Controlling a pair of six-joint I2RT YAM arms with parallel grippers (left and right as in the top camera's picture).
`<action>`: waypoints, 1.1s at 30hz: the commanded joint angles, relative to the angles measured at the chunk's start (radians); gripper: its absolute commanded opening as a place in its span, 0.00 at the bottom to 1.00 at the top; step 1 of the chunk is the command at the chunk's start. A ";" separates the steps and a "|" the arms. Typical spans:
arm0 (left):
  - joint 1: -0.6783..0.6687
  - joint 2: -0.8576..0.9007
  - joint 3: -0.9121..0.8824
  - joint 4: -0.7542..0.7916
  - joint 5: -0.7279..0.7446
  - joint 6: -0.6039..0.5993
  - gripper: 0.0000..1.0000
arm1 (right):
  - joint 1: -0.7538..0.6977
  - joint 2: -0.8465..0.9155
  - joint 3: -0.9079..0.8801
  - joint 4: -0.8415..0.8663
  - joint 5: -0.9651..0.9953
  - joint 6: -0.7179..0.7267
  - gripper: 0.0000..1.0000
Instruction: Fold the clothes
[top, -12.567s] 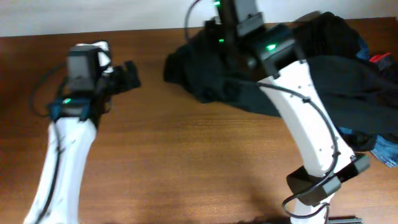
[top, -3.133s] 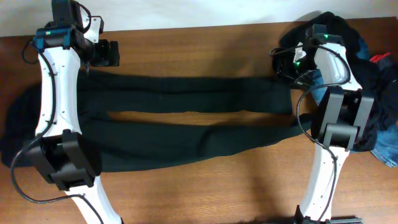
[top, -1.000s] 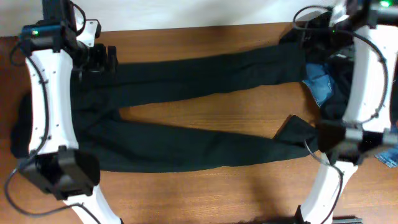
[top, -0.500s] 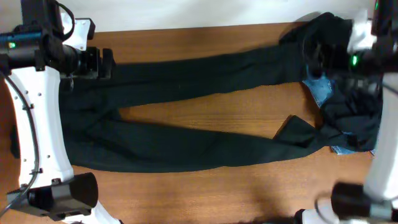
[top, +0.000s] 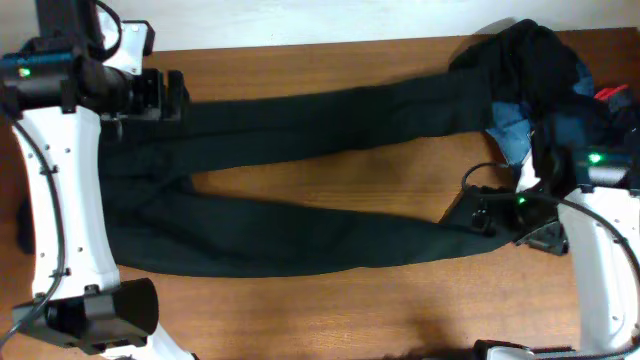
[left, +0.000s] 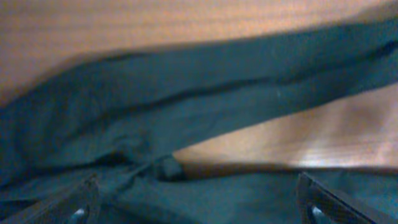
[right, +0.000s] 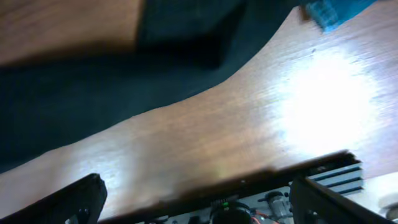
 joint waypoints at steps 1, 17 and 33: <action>-0.024 -0.009 -0.080 0.006 0.011 0.013 0.99 | 0.006 -0.008 -0.048 0.023 0.008 0.010 0.99; 0.090 -0.004 -0.571 0.276 -0.288 -0.174 0.99 | 0.006 -0.010 -0.048 0.090 -0.104 -0.068 0.99; 0.259 0.070 -0.651 0.565 -0.307 -0.084 0.99 | 0.071 -0.005 -0.048 0.170 -0.158 -0.075 0.99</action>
